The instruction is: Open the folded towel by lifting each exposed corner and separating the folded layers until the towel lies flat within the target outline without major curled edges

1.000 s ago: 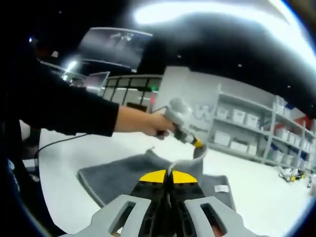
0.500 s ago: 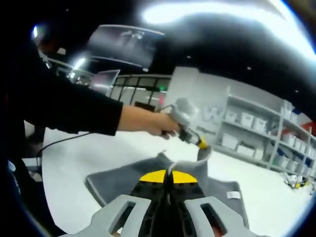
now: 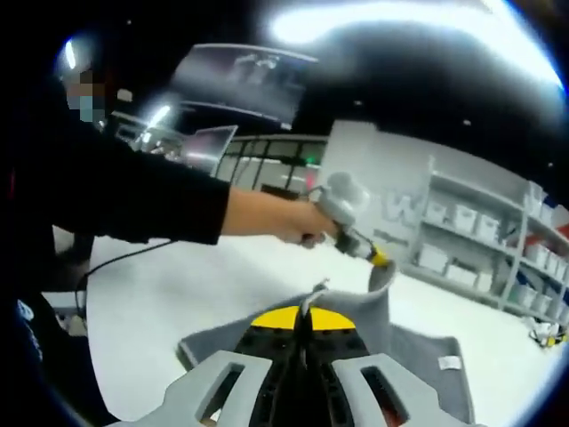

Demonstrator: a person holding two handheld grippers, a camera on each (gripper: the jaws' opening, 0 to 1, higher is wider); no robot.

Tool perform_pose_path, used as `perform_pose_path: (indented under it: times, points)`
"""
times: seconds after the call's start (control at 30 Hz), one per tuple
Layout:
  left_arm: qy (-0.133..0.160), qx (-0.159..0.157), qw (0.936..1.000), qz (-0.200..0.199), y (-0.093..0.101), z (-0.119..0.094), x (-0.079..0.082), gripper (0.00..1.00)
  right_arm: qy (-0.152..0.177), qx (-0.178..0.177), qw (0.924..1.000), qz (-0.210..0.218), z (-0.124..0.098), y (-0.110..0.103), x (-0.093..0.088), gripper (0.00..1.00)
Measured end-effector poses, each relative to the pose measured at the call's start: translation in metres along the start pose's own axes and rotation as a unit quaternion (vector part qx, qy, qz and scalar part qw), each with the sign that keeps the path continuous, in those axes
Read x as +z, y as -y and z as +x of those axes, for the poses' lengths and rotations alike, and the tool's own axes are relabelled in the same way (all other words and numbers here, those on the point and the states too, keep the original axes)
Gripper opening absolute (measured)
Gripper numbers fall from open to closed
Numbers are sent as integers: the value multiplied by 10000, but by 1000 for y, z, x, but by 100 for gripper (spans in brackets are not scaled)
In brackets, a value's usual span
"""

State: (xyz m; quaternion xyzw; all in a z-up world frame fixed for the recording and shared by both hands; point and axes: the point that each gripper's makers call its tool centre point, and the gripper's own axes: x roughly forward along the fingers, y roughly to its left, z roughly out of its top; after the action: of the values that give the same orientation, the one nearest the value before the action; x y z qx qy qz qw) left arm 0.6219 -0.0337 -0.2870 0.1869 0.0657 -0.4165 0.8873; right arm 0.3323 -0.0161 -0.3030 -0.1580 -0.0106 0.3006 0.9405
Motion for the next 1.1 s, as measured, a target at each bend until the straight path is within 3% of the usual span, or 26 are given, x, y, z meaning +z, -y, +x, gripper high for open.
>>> perform_pose_path:
  times: [1.1]
  points:
    - [11,589,9983,-10,-70,-89,-30,1,61,705,9961,-533,56,-74,34,0]
